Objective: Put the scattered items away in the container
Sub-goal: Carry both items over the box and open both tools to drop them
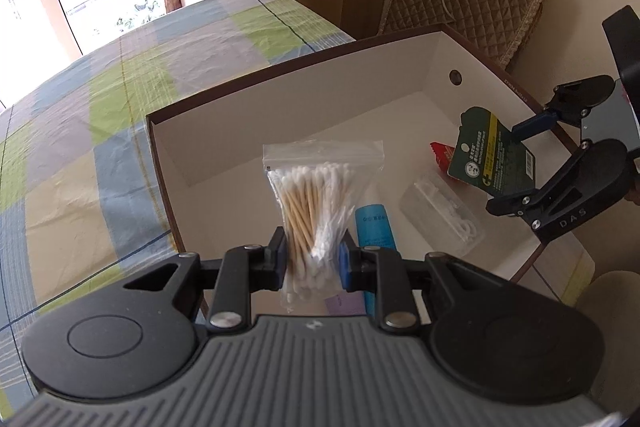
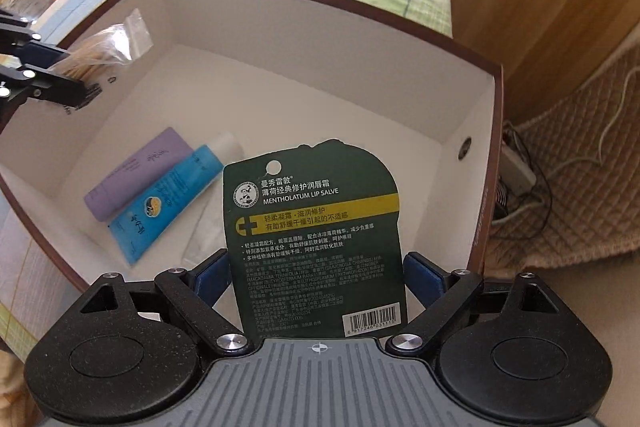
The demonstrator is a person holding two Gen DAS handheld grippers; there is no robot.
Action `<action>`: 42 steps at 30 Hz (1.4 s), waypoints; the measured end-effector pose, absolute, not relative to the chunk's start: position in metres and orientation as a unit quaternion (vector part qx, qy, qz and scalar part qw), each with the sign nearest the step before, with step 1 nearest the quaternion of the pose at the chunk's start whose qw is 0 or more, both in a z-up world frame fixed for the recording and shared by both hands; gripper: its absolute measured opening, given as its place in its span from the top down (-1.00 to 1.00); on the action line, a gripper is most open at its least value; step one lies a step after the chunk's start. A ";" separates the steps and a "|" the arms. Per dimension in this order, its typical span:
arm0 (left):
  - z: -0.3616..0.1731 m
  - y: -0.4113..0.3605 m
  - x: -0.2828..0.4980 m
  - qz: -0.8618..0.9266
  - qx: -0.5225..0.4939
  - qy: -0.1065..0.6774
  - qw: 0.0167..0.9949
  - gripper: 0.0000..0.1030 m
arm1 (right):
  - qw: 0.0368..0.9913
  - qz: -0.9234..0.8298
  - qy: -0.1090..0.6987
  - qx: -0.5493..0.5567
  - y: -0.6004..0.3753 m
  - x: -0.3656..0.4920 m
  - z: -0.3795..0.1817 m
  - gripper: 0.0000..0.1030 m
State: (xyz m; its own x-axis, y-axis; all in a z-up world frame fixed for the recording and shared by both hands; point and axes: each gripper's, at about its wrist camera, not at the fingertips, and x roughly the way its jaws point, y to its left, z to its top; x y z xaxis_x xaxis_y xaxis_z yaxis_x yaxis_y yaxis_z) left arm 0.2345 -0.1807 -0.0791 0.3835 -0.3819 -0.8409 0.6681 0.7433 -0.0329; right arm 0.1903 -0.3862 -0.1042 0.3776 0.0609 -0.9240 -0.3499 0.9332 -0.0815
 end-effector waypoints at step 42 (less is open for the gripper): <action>-0.101 -0.195 0.254 -0.265 0.195 0.468 0.820 -0.04 | 0.819 0.145 0.540 -0.129 -0.386 0.204 -0.099 -0.92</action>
